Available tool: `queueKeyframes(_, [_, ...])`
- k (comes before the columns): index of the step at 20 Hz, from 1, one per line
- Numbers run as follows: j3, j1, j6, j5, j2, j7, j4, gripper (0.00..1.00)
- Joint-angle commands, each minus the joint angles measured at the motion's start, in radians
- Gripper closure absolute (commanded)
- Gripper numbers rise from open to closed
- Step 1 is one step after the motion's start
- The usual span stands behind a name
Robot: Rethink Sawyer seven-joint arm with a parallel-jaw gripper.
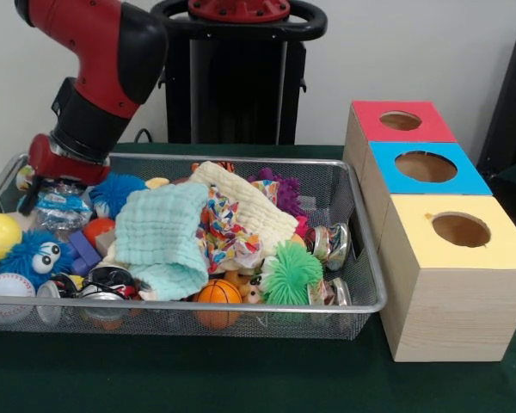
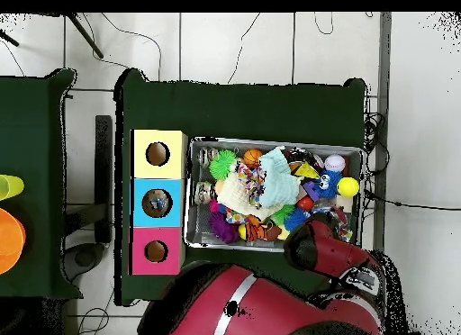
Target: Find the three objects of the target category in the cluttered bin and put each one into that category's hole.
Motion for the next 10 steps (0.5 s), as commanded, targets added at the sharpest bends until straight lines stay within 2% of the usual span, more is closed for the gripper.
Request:
queueKeyframes(1, [0.070,-0.016,-0.044,0.065,0.094,0.264,-0.034,0.00])
queueKeyframes(3, [0.094,-0.033,-0.032,0.042,0.073,0.256,-0.030,0.00])
queueKeyframes(10, [0.134,-0.064,0.073,-0.044,-0.083,0.215,0.052,0.00])
